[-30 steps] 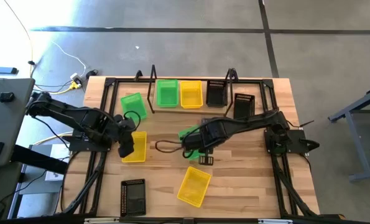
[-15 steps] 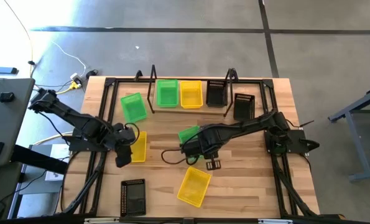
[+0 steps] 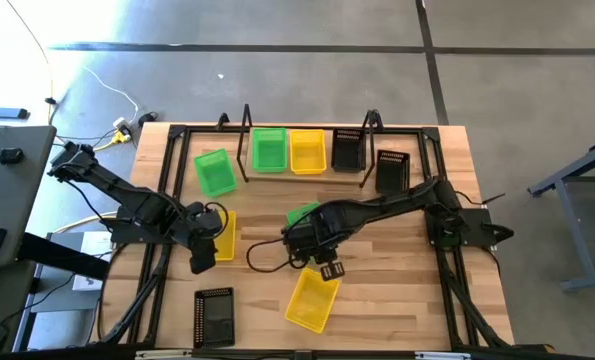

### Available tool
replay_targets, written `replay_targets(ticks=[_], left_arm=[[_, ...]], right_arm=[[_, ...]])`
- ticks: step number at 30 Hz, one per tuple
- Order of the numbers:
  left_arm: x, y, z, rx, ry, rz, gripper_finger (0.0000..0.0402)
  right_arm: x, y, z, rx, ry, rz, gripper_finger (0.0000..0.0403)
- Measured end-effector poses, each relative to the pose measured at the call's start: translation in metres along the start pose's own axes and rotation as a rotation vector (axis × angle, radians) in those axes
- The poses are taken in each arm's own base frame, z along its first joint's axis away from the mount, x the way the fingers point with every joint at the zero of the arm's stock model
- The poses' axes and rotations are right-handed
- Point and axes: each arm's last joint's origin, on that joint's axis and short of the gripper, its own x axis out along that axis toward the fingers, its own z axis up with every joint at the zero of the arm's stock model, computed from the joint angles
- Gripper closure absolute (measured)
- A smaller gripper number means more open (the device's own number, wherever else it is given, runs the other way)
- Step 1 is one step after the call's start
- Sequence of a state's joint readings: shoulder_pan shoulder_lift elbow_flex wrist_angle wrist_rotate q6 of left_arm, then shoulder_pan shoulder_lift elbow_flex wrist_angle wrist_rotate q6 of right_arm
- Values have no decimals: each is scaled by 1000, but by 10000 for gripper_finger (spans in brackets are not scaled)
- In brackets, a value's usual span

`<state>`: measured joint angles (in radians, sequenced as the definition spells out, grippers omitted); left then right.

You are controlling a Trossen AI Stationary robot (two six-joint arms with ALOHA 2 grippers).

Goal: Stack baskets on shelf by color
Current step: Stack the right green bin on top of the green bin on the shelf

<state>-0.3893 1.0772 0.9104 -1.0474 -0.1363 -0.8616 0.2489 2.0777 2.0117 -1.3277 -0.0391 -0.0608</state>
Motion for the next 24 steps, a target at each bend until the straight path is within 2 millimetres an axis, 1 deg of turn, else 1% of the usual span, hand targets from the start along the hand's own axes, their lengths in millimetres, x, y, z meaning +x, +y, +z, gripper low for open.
replay_targets(ticks=[5, 14, 17, 24], left_arm=[[0, 0, 0, 1, 2, -3, 206], [-1, -3, -4, 27, 7, -12, 206], [-1, -5, -6, 38, 10, -16, 206], [-2, -7, -8, 54, 12, -20, 206]], right_arm=[[24, -1, 5, 13, 54, 3, 304], [75, -4, 11, 36, 194, -12, 304], [84, -8, 10, 49, 229, -58, 304], [96, -14, 10, 95, 249, -77, 304]])
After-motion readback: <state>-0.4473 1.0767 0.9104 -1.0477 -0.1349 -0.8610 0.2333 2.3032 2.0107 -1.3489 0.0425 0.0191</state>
